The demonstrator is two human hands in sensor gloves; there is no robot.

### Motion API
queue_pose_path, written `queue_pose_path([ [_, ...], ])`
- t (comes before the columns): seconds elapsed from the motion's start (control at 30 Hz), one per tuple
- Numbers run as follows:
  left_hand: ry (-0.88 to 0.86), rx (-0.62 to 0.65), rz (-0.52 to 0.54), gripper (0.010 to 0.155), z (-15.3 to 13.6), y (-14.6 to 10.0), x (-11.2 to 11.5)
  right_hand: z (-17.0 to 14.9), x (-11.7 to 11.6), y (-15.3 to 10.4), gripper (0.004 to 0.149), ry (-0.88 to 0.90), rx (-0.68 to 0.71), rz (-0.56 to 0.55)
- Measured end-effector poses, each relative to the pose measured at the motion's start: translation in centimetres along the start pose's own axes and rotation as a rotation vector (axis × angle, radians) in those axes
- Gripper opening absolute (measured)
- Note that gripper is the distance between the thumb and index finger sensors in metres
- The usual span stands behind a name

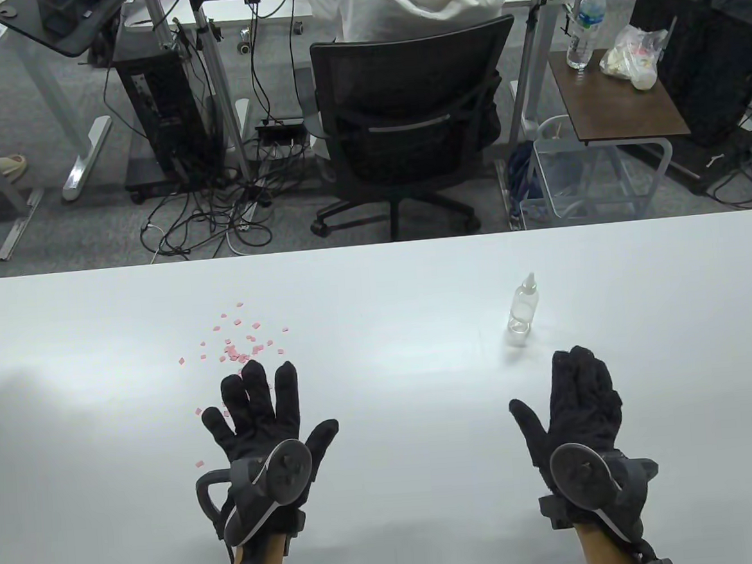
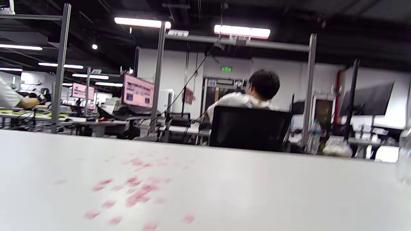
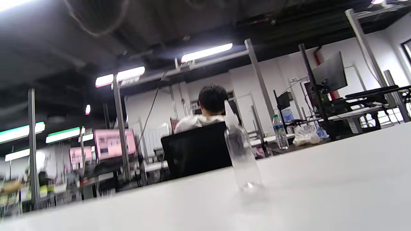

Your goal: Squeeze empty conical bottle to blow paper scraps with air puff

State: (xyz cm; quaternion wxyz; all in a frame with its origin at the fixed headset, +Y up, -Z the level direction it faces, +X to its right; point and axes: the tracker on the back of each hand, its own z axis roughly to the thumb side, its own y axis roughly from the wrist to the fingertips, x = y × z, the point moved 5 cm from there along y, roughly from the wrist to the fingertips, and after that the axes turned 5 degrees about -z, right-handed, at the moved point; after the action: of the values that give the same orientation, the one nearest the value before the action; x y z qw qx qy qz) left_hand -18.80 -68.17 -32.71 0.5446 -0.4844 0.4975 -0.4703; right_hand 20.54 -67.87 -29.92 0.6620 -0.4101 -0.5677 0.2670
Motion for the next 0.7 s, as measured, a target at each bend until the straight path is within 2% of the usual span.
queue_pose_path([
  [0.07, -0.031, 0.017, -0.059, 0.091, -0.3, 0.4, 0.8, -0.4, -1.0, -0.1, 0.092, -0.049, 0.024, 0.025],
  [0.17, -0.046, 0.025, -0.039, 0.092, -0.6, 0.8, 1.2, -1.2, -2.6, -0.3, 0.091, -0.125, 0.043, 0.096],
  [0.27, -0.009, 0.015, -0.077, 0.092, -0.6, 0.8, 2.2, -1.6, -3.5, -0.3, 0.090, -0.138, 0.033, 0.135],
  [0.4, 0.055, 0.011, -0.095, 0.092, -0.4, 0.8, 2.7, -1.4, -3.6, -0.1, 0.089, -0.105, 0.036, 0.137],
  [0.7, 0.055, -0.003, -0.133, 0.091, -0.8, 0.8, 3.5, -1.2, -3.6, 0.1, 0.089, -0.054, 0.036, 0.122],
])
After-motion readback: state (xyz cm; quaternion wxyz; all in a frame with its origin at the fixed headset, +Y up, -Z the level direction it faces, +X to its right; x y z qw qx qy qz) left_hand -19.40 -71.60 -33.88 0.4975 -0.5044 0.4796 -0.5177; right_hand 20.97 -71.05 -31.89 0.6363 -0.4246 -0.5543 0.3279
